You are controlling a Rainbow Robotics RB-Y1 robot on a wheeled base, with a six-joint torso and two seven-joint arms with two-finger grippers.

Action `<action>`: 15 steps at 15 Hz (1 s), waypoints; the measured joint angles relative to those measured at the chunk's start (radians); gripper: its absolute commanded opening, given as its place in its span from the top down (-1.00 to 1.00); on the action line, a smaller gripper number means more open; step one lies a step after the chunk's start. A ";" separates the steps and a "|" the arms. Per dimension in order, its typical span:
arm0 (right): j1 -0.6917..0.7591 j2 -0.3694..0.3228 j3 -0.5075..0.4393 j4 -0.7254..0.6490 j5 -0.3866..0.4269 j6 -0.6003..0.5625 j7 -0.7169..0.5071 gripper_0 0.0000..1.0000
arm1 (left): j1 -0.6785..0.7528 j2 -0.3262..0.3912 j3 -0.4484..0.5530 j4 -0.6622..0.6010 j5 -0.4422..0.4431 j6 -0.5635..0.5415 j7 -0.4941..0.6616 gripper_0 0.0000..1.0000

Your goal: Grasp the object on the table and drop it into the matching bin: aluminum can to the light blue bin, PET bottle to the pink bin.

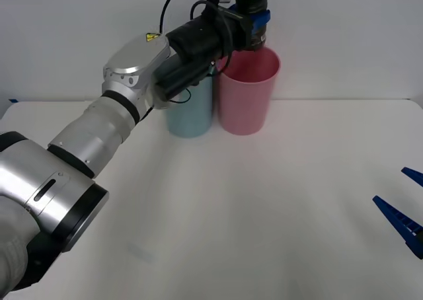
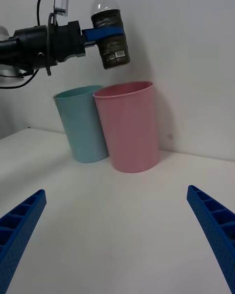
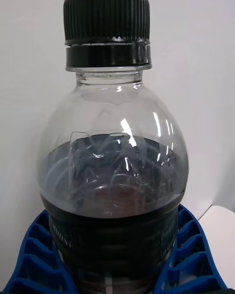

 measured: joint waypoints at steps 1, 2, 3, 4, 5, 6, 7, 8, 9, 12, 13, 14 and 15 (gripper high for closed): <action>0.000 0.000 0.000 0.000 0.000 0.000 0.000 -1.00 | -0.004 -0.008 0.000 0.001 -0.005 0.018 -0.002 0.97; 0.000 0.000 0.000 0.000 0.000 0.000 0.000 -1.00 | -0.007 -0.015 0.000 0.001 -0.009 0.040 -0.005 0.97; 0.000 0.000 0.000 0.000 0.000 0.000 0.000 -1.00 | -0.009 -0.020 0.000 0.001 -0.013 0.056 -0.007 0.97; 0.000 0.000 0.000 0.000 0.000 0.000 0.000 -1.00 | -0.010 -0.023 0.000 0.001 -0.017 0.065 -0.010 0.97; 0.000 0.000 0.000 0.000 0.000 0.000 0.000 -1.00 | -0.011 -0.024 0.000 0.001 -0.020 0.071 -0.011 0.97; 0.000 0.000 0.000 0.000 0.000 0.000 0.000 -1.00 | -0.011 -0.024 0.000 0.001 -0.020 0.074 -0.012 0.96; 0.000 0.000 0.000 0.000 0.000 0.000 0.000 -1.00 | -0.011 -0.024 0.000 0.001 -0.020 0.075 -0.012 0.78; 0.000 0.000 0.000 0.000 0.000 0.000 0.000 -1.00 | -0.010 -0.025 0.000 0.001 -0.020 0.075 -0.011 0.31; 0.000 0.000 0.000 0.000 0.000 0.000 0.000 -1.00 | -0.010 -0.026 0.000 0.001 -0.020 0.075 -0.011 -1.00; 0.000 0.000 0.000 0.000 0.000 0.000 0.000 -1.00 | -0.010 -0.026 0.000 0.001 -0.020 0.075 -0.010 -1.00; 0.000 0.000 0.000 0.000 0.000 0.000 0.000 -1.00 | -0.010 -0.026 0.000 0.001 -0.016 0.075 -0.010 -1.00; 0.000 0.000 0.000 0.000 0.000 0.000 0.000 -1.00 | -0.010 -0.026 0.000 0.001 -0.012 0.074 -0.010 -1.00; 0.000 0.000 0.000 0.000 0.000 0.000 0.000 -1.00 | -0.009 -0.026 0.000 0.001 -0.006 0.072 -0.009 -1.00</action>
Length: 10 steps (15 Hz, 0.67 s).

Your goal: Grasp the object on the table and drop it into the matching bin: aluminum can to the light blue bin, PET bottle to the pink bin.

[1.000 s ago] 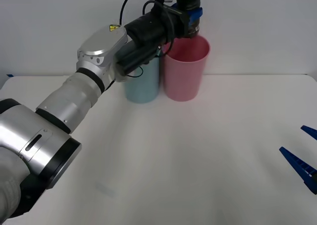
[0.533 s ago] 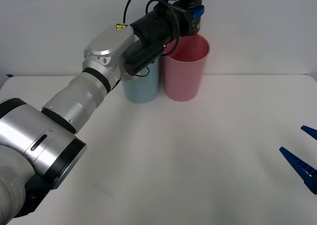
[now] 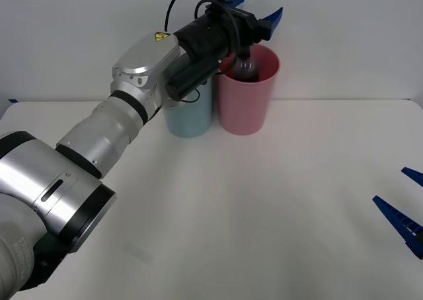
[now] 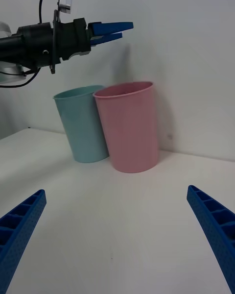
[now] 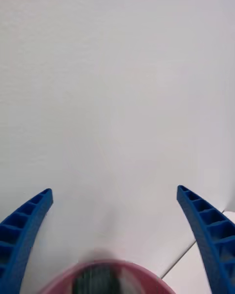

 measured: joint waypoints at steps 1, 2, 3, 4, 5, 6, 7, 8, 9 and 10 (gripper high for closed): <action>0.000 0.000 0.000 0.000 0.000 0.000 0.000 -1.00 | 0.002 0.000 0.000 0.000 0.006 -0.004 0.000 -1.00; 0.000 0.000 0.000 0.000 0.000 0.000 0.000 -1.00 | 0.009 0.001 0.000 -0.004 0.013 -0.010 -0.001 -1.00; 0.000 0.000 0.000 0.000 0.000 0.000 0.000 -1.00 | 0.023 0.007 0.000 -0.018 0.021 -0.014 -0.001 -1.00; 0.000 0.000 0.000 0.000 0.000 0.000 0.000 -1.00 | 0.048 0.017 0.000 -0.053 0.028 -0.015 0.001 -1.00; 0.000 0.000 0.000 0.000 0.000 0.000 0.000 -1.00 | 0.085 0.033 0.000 -0.106 0.035 -0.016 0.004 -1.00; 0.000 0.000 0.000 0.000 0.000 0.000 0.000 -1.00 | 0.118 0.050 0.000 -0.149 0.040 -0.016 0.006 -1.00; 0.000 0.000 0.000 0.000 0.000 0.000 0.000 -1.00 | 0.148 0.069 0.000 -0.185 0.047 -0.017 0.008 -1.00; 0.000 0.000 0.000 0.000 0.000 0.000 0.000 -1.00 | 0.177 0.090 0.000 -0.221 0.056 -0.020 0.008 -1.00; 0.000 0.000 0.000 0.000 0.000 0.000 0.000 -1.00 | 0.205 0.110 0.000 -0.257 0.067 -0.022 0.010 -1.00; 0.000 0.000 0.000 0.000 0.000 0.000 0.000 -1.00 | 0.235 0.133 0.000 -0.294 0.079 -0.024 0.011 -1.00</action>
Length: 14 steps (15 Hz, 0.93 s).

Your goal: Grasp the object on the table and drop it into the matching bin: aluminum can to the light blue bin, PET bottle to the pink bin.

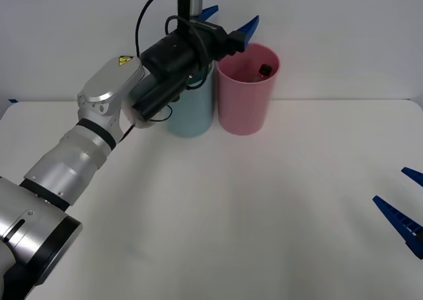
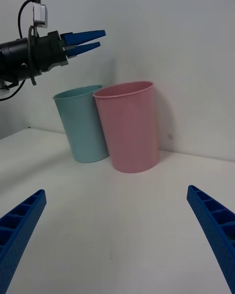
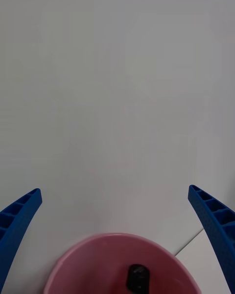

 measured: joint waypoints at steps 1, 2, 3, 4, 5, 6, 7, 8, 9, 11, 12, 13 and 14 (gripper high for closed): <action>0.000 0.000 0.000 0.000 0.000 0.000 0.000 -1.00 | 0.032 0.024 0.000 -0.035 0.013 -0.003 0.000 -1.00; 0.000 0.000 0.000 0.000 0.000 0.000 0.000 -1.00 | 0.061 0.049 0.000 -0.071 0.028 -0.005 0.000 -1.00; 0.000 0.000 0.000 0.000 0.000 0.000 0.000 -1.00 | 0.088 0.075 0.000 -0.103 0.043 -0.006 0.001 -1.00; 0.000 0.000 0.000 0.000 0.000 0.000 0.000 -1.00 | 0.117 0.104 0.000 -0.135 0.062 -0.009 0.002 -1.00; 0.000 0.000 0.000 0.000 0.000 0.000 0.000 -1.00 | 0.141 0.129 0.002 -0.163 0.080 -0.011 0.002 -1.00; 0.000 0.000 0.000 0.000 0.000 0.000 0.000 -1.00 | 0.166 0.154 0.008 -0.188 0.095 -0.015 0.002 -1.00; 0.000 0.000 0.000 0.000 0.000 0.000 0.000 -1.00 | 0.196 0.178 0.022 -0.215 0.107 -0.023 0.002 -1.00; 0.000 0.000 0.000 0.000 0.000 0.000 0.000 -1.00 | 0.227 0.196 0.043 -0.237 0.111 -0.038 0.002 -1.00; 0.000 0.000 0.000 0.000 0.000 0.000 0.000 -1.00 | 0.258 0.210 0.071 -0.253 0.111 -0.061 0.002 -1.00; 0.000 0.000 0.000 0.000 0.000 0.000 0.000 -1.00 | 0.331 0.235 0.138 -0.286 0.101 -0.117 0.002 -1.00; 0.000 0.000 0.000 0.000 0.000 0.000 0.000 -1.00 | 0.369 0.245 0.176 -0.301 0.093 -0.146 0.002 -1.00; 0.000 0.000 0.000 0.000 0.000 0.000 0.000 -1.00 | 0.407 0.249 0.220 -0.315 0.081 -0.179 0.002 -1.00; 0.000 0.000 0.000 0.000 0.000 0.000 0.000 -1.00 | 0.448 0.249 0.267 -0.331 0.059 -0.211 0.002 -1.00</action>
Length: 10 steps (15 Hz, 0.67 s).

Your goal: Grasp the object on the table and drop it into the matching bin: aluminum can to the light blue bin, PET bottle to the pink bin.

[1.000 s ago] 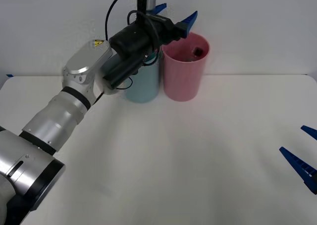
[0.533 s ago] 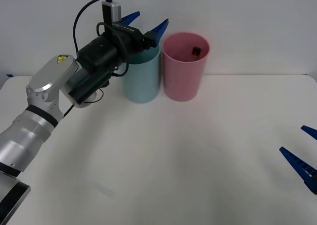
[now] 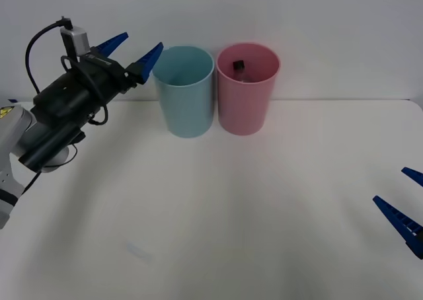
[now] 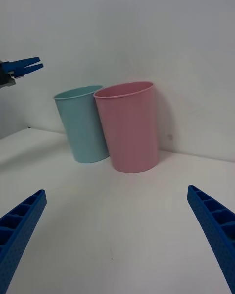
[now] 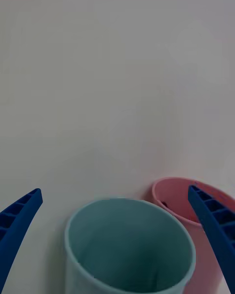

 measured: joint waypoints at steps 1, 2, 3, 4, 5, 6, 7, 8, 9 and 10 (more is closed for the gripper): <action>0.000 0.000 0.000 0.000 0.000 0.000 0.000 -1.00 | 0.035 0.000 0.041 -0.015 -0.024 -0.024 0.001 -1.00; 0.000 0.000 0.000 0.000 0.000 0.000 0.000 -1.00 | 0.073 -0.001 0.082 -0.035 -0.046 -0.052 0.003 -1.00; 0.000 0.000 0.000 0.000 0.000 0.000 0.000 -1.00 | 0.111 -0.001 0.122 -0.053 -0.067 -0.081 0.003 -1.00; 0.000 0.000 0.000 0.000 0.000 0.000 0.000 -1.00 | 0.143 -0.001 0.160 -0.068 -0.096 -0.110 0.003 -1.00; 0.000 0.000 0.000 0.000 0.000 0.000 0.000 -1.00 | 0.171 -0.001 0.196 -0.078 -0.125 -0.146 0.003 -1.00; 0.000 0.000 0.000 0.000 0.000 0.000 0.000 -1.00 | 0.196 -0.001 0.234 -0.080 -0.148 -0.193 0.004 -1.00; 0.000 0.000 0.000 0.000 0.000 0.000 0.000 -1.00 | 0.221 0.000 0.280 -0.080 -0.174 -0.258 0.006 -1.00; 0.000 0.000 0.000 0.000 0.000 0.000 0.000 -1.00 | 0.242 0.001 0.323 -0.080 -0.203 -0.313 0.010 -1.00; 0.000 0.000 0.000 0.000 0.000 0.000 0.000 -1.00 | 0.263 0.001 0.371 -0.080 -0.234 -0.373 0.016 -1.00; 0.000 0.000 0.000 0.000 0.000 0.000 0.000 -1.00 | 0.284 0.002 0.421 -0.080 -0.262 -0.444 0.026 -1.00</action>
